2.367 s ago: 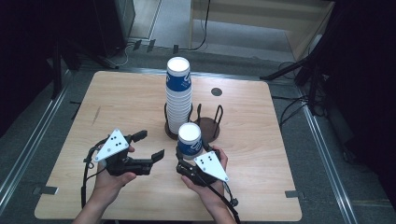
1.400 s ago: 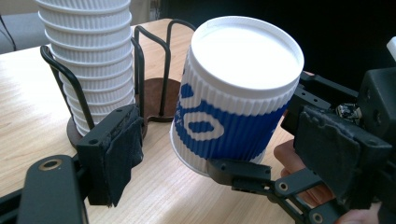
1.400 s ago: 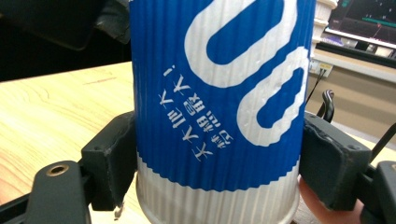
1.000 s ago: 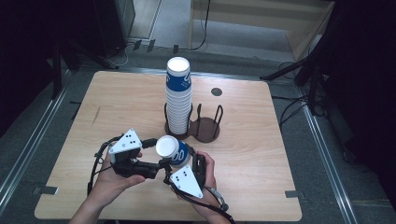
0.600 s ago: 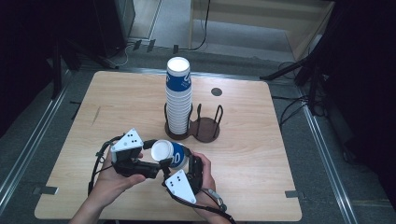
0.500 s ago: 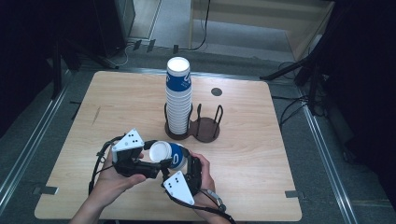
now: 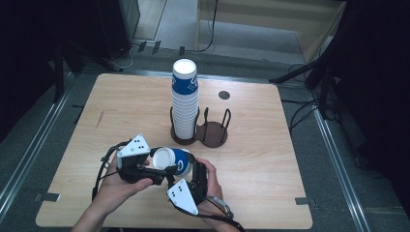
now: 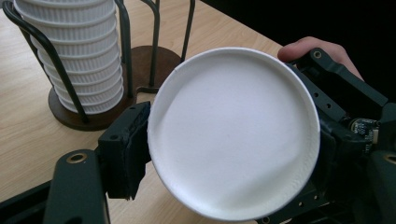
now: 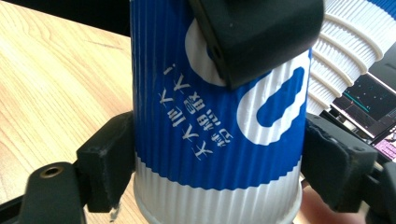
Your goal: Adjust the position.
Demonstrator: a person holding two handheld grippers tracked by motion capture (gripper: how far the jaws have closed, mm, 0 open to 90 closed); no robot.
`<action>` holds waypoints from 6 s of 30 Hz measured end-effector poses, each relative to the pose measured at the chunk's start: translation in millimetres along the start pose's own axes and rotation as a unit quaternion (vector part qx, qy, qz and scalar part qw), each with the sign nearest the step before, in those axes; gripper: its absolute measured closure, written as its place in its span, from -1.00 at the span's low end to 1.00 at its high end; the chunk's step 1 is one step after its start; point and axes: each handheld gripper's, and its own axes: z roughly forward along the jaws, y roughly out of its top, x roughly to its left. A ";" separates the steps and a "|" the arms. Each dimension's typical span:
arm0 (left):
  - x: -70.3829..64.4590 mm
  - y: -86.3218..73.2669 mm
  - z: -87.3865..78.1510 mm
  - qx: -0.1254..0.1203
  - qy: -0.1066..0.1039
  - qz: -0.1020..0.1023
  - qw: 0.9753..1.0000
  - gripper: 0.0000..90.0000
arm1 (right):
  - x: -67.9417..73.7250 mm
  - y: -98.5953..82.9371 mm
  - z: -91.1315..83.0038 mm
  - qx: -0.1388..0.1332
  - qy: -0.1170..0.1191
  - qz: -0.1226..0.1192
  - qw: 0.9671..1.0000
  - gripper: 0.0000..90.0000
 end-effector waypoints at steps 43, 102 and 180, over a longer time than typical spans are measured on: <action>21.6 -5.4 -15.2 -0.094 0.045 -0.019 0.994 -0.40 | -49.9 5.5 -14.1 -0.017 0.034 0.089 0.995 -0.89; 23.9 -6.8 -17.4 -0.156 0.050 -0.031 0.986 -0.40 | -82.4 17.4 -19.9 0.009 0.013 0.462 0.887 -0.71; 11.0 -13.7 3.4 -0.194 0.037 -0.008 0.980 -0.40 | -54.9 2.2 7.2 0.039 0.116 0.928 0.353 -0.84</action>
